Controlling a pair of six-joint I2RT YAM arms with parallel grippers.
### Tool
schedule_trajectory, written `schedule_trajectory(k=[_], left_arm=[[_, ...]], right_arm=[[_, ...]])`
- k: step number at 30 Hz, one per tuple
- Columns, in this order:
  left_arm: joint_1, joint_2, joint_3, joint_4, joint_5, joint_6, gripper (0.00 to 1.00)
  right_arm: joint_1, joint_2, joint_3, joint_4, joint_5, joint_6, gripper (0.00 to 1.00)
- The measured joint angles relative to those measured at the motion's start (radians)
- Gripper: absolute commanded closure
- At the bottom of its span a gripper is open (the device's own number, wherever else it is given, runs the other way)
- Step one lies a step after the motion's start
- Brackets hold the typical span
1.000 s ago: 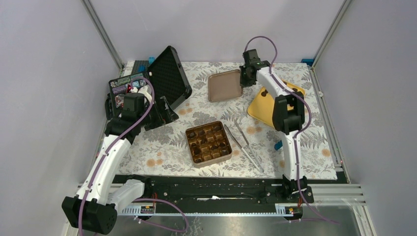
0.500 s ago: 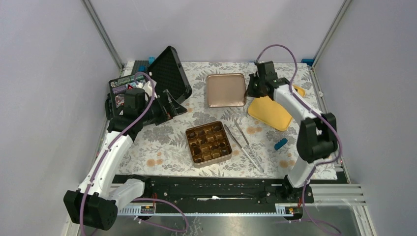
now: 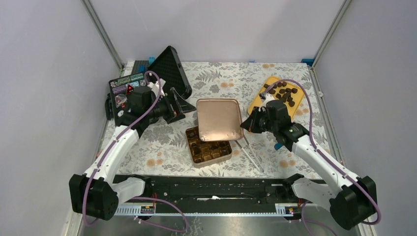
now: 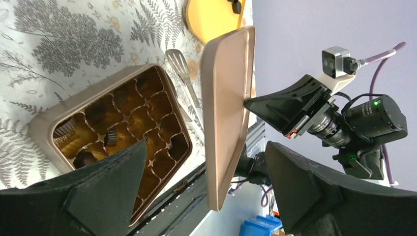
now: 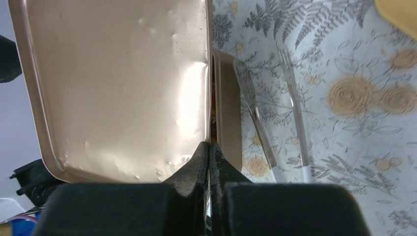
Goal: Pack the chocolate
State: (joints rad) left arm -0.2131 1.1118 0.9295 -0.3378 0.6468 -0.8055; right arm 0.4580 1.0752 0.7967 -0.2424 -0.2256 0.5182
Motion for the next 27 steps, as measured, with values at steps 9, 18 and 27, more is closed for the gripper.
schedule_trajectory(k=[9,18,27], left_arm=[[-0.039,0.029,-0.188,0.249,0.121,-0.138,0.27],[-0.120,0.044,-0.192,0.360,0.122,-0.212,0.75],[-0.123,0.074,-0.175,0.311,0.078,-0.192,1.00]], right_arm=[[0.045,-0.051,-0.082,0.074,-0.007,0.073,1.00],[0.048,0.009,-0.075,0.099,-0.031,0.073,1.00],[0.049,0.025,-0.070,0.098,-0.040,0.076,0.34]])
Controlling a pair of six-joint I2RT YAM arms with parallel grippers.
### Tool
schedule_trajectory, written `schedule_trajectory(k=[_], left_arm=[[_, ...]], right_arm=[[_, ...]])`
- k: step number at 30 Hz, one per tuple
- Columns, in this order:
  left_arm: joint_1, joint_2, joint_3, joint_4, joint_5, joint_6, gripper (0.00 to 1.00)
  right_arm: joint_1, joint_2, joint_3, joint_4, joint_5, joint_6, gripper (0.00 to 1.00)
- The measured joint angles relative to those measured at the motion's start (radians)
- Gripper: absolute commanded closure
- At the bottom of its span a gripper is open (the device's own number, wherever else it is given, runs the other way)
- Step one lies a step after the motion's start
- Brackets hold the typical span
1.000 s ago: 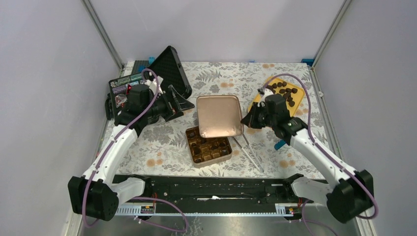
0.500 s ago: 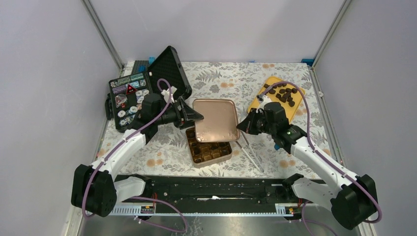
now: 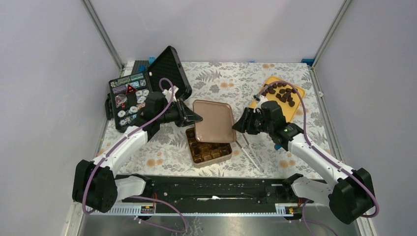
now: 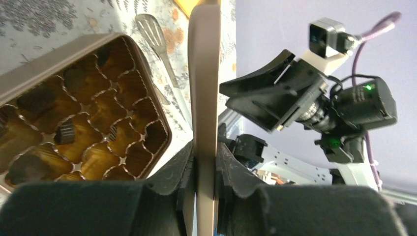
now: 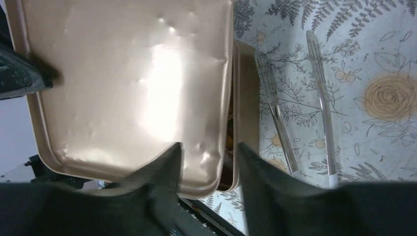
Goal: Pack the chocolate
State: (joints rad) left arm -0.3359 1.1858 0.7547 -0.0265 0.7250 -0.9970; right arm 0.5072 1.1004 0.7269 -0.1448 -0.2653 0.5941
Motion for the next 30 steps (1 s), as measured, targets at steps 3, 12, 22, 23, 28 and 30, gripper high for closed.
schedule_trajectory(k=[3,12,22,23,28,30], left_arm=[[-0.003,0.014,0.079,-0.128,-0.051,0.071,1.00],[-0.010,0.013,0.628,-0.622,-0.383,0.457,1.00],[-0.372,-0.032,0.849,-0.920,-1.108,0.707,1.00],[-0.424,-0.019,0.849,-0.943,-1.191,0.713,1.00],[-0.666,0.125,0.848,-1.024,-1.541,0.719,1.00],[-0.734,0.170,0.847,-1.036,-1.619,0.715,1.00]], right_arm=[[0.002,0.000,0.016,-0.003,-0.007,-0.010,0.17],[0.003,-0.049,0.232,-0.232,0.270,-0.116,0.11],[0.003,-0.203,0.310,-0.324,0.617,-0.180,0.08],[0.003,-0.203,0.310,-0.327,0.624,-0.180,0.08],[0.003,-0.197,0.310,-0.349,0.642,-0.179,0.08],[0.003,-0.198,0.310,-0.351,0.643,-0.179,0.08]])
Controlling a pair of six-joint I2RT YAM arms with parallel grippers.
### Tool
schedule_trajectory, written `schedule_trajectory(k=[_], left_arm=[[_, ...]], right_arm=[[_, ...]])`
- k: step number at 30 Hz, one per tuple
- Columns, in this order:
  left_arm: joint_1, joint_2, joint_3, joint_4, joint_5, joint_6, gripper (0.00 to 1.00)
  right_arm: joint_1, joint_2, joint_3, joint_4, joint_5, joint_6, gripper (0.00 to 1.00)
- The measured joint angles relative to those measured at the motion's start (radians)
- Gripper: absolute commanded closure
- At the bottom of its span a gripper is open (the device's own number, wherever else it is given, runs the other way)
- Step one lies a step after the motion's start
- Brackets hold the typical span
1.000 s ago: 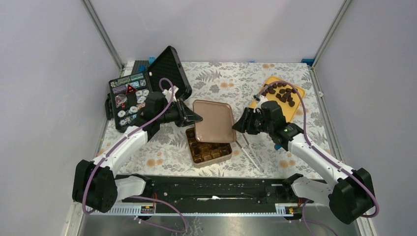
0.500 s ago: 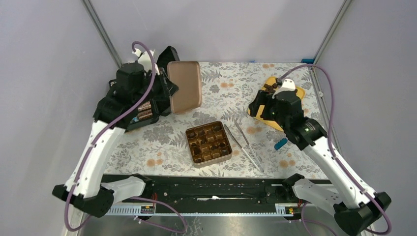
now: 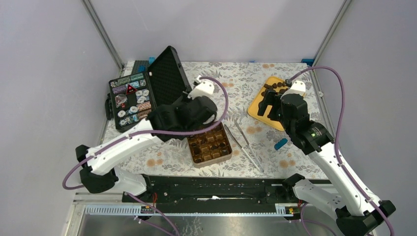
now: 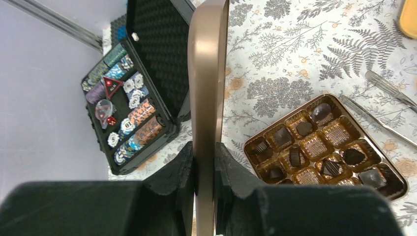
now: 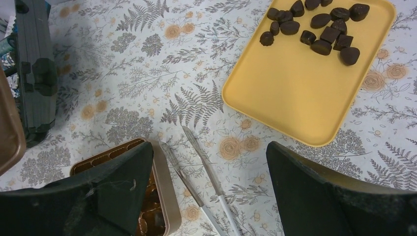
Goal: Pack the chocolate
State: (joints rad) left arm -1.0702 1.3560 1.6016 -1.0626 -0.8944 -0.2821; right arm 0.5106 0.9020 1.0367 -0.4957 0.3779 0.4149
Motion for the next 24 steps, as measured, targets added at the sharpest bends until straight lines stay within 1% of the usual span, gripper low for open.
schedule_trajectory(k=[3,6,9,12,17,24], left_arm=[[-0.066,0.021,-0.010,-0.011,-0.090,-0.021,1.00],[-0.108,0.022,-0.010,-0.048,-0.173,-0.075,1.00],[-0.145,0.035,-0.010,-0.130,-0.252,-0.184,1.00],[-0.173,0.064,-0.011,-0.229,-0.303,-0.308,1.00],[-0.206,0.086,-0.055,-0.333,-0.343,-0.456,1.00],[-0.246,0.091,-0.115,-0.382,-0.348,-0.550,1.00]], right_arm=[[0.000,0.003,0.000,-0.003,0.004,-0.001,0.08],[0.000,0.012,0.010,-0.013,0.005,-0.004,0.08],[0.000,0.019,0.016,-0.015,0.004,-0.005,0.08],[0.000,0.024,0.017,-0.016,0.004,-0.004,0.08],[0.000,0.026,0.017,-0.016,0.004,-0.004,0.08],[0.000,0.031,0.017,-0.016,0.003,-0.003,0.08]])
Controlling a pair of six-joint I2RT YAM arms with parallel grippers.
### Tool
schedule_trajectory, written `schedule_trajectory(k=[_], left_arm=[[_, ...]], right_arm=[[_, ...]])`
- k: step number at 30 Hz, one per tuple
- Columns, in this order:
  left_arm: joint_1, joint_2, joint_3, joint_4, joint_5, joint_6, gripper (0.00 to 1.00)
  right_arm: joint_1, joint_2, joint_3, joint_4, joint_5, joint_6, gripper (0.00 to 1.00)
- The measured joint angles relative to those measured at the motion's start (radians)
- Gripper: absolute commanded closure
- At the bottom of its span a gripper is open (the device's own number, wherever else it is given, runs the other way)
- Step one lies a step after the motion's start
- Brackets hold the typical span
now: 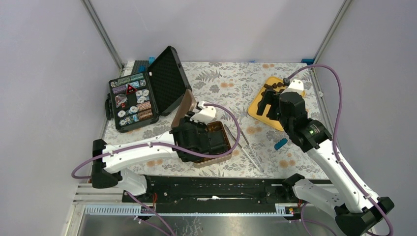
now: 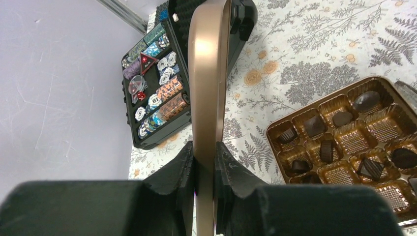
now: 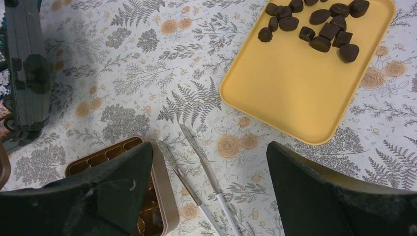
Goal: Pack the chocolate
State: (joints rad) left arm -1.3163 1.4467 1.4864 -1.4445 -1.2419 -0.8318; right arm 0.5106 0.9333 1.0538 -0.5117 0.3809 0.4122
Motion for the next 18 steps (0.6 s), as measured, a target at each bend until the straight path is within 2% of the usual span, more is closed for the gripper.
schedule_trajectory(k=[12,18], left_arm=[[-0.024,0.004,-0.076,-0.007,-0.008,-0.072,1.00],[-0.083,0.083,-0.085,-0.009,-0.027,-0.078,1.00]], right_arm=[[0.000,0.016,-0.001,0.000,-0.009,0.012,0.08],[0.000,0.016,-0.009,0.002,-0.026,0.017,0.08]])
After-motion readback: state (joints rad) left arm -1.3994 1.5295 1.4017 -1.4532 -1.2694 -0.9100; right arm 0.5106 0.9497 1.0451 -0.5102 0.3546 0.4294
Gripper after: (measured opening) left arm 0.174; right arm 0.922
